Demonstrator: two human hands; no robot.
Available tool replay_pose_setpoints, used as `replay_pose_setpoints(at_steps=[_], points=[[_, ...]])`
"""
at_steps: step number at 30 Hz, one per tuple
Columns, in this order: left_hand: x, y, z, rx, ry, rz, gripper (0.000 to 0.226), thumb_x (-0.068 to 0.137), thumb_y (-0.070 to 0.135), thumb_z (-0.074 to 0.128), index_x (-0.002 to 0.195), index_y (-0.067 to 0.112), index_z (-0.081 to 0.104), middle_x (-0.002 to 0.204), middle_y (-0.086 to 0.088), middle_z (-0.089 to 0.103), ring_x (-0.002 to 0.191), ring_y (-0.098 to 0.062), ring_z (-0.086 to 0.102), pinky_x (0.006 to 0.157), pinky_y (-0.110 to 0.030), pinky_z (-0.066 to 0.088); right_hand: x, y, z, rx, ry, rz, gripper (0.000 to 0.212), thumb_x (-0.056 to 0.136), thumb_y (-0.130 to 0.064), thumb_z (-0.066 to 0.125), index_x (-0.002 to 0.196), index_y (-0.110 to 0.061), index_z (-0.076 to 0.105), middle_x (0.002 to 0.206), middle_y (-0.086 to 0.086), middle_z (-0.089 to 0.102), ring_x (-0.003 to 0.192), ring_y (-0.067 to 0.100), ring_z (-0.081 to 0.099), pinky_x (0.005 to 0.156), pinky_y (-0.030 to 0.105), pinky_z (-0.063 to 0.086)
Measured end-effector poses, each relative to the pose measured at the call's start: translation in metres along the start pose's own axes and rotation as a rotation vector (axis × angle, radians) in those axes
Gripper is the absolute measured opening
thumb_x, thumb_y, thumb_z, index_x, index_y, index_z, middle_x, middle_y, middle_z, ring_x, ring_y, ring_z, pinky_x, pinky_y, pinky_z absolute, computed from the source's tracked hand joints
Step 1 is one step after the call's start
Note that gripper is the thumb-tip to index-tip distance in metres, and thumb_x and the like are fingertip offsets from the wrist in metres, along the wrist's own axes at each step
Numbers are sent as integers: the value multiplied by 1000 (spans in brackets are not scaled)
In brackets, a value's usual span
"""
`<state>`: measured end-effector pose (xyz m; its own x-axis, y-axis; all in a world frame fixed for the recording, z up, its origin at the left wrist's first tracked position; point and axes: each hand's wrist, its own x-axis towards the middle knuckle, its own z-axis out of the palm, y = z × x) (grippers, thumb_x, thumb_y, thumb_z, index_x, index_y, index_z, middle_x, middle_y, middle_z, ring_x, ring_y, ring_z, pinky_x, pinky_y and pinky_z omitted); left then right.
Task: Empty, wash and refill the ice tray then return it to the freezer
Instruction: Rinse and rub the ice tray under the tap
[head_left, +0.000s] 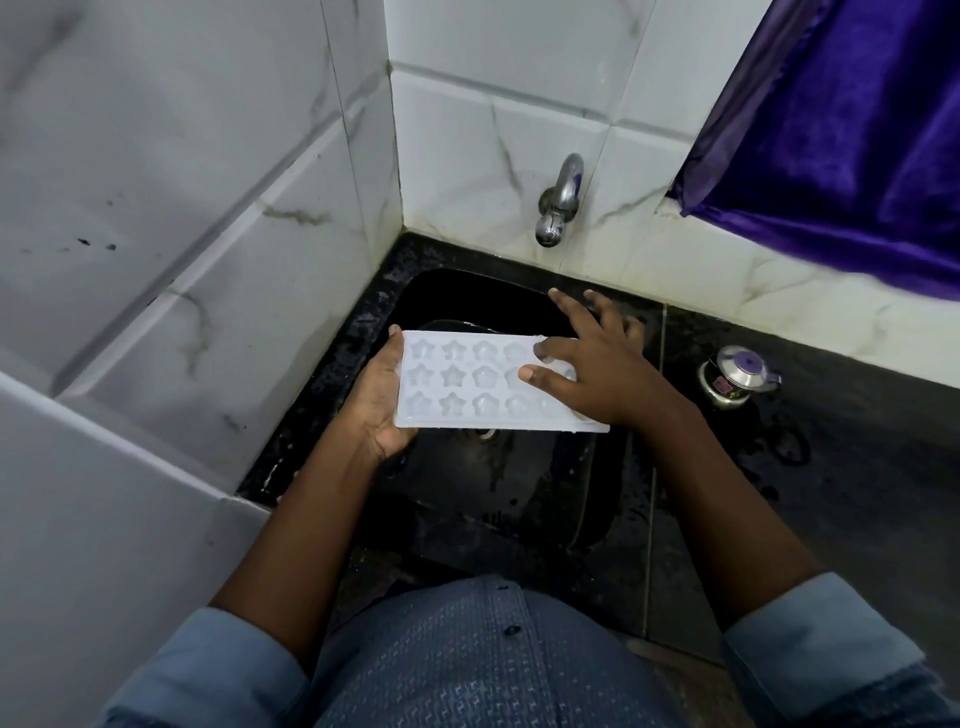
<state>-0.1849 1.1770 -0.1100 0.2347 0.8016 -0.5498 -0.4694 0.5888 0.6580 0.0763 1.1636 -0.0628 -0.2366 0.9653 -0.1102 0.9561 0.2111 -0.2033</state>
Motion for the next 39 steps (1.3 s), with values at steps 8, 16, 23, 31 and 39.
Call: replay_pose_setpoints(at_steps=[8,16,23,31,39], points=[[-1,0,3,26,9,5,68,107,66,30,124,14,70,120,-15,77,98,-29,79,69,-40,65,2,3,5,-3,26,-11,54,95,-80,37,101,-38,71,176,-7,3,160,27,-10,121,61,-5],[4,3,0,10,10,23,69,106,67,31,128,15,69,127,-15,75,105,-30,77,78,-44,62,2,7,6,4,63,-20,72,89,-88,23,117,-43,72,176,-7,7,161,27,-15,123,60,-16],[5,-2,3,15,13,8,71,106,68,31,133,15,68,128,-15,74,113,-33,74,83,-47,60,0,7,4,19,79,-7,69,88,-86,24,109,-41,72,176,-7,5,161,27,-14,123,57,-13],[4,-4,5,8,11,11,72,105,69,32,135,14,67,130,-15,74,113,-33,74,84,-48,60,-2,11,4,26,79,2,69,88,-87,24,114,-43,71,176,-7,6,161,27,-11,123,58,-8],[1,-5,5,2,2,28,71,106,68,30,132,15,68,127,-14,75,107,-31,76,80,-45,61,-3,8,5,21,61,5,67,87,-87,26,111,-41,69,176,-4,6,161,28,-11,122,59,-5]])
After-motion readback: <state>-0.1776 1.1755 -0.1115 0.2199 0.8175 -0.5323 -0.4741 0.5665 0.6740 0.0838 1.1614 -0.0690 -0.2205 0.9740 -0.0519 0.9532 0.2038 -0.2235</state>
